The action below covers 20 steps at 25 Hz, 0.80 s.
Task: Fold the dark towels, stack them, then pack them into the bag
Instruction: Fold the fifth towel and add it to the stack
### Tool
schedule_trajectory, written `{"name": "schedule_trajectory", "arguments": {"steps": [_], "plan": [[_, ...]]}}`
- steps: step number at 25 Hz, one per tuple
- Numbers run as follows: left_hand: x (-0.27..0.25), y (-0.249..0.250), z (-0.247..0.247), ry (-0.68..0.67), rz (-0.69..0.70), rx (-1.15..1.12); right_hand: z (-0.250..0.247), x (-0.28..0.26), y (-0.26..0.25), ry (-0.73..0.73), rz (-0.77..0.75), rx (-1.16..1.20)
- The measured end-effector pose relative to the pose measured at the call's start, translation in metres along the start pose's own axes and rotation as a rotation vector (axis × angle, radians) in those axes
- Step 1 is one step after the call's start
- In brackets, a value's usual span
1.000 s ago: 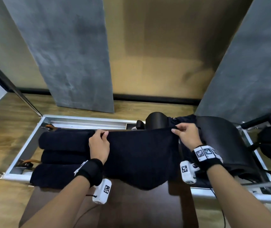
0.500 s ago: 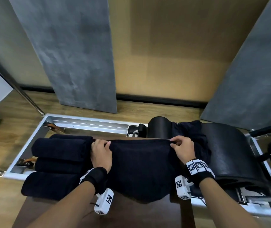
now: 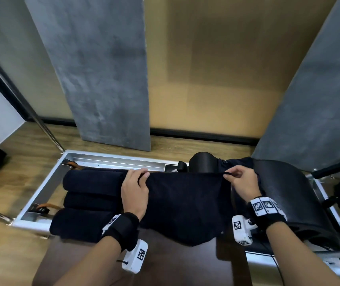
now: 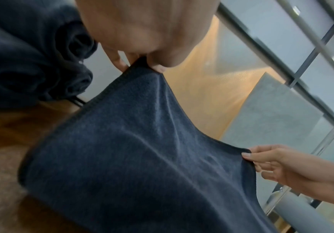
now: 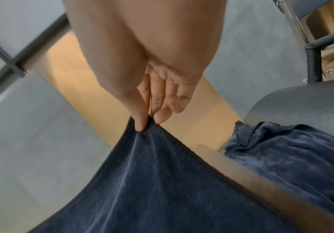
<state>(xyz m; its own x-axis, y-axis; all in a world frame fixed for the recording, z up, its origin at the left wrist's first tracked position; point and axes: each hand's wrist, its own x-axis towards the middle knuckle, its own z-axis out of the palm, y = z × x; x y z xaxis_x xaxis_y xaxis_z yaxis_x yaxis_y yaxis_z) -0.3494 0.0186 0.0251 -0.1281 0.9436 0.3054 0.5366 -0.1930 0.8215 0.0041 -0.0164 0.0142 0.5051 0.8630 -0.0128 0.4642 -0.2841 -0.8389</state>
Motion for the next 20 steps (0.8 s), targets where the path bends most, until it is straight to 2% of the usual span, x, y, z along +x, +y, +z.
{"name": "schedule_trajectory", "arguments": {"steps": [2,7,11,16,20], "plan": [[0.000,0.003,-0.019,0.017,0.027,-0.045,-0.021,-0.011,-0.010,0.015,0.013,0.115],[-0.001,0.021,-0.087,-0.111,0.155,0.038,-0.077,-0.067,-0.049,0.008,-0.066,0.218],[-0.002,0.053,-0.127,-0.036,0.254,0.018,-0.103,-0.111,-0.102,0.118,-0.155,0.373],[-0.002,0.091,-0.169,-0.066,0.141,-0.369,-0.122,-0.167,-0.156,0.192,-0.248,0.517],[-0.006,0.109,-0.195,-0.035,0.145,-0.464,-0.136,-0.197,-0.176,0.219,-0.252,0.504]]}}
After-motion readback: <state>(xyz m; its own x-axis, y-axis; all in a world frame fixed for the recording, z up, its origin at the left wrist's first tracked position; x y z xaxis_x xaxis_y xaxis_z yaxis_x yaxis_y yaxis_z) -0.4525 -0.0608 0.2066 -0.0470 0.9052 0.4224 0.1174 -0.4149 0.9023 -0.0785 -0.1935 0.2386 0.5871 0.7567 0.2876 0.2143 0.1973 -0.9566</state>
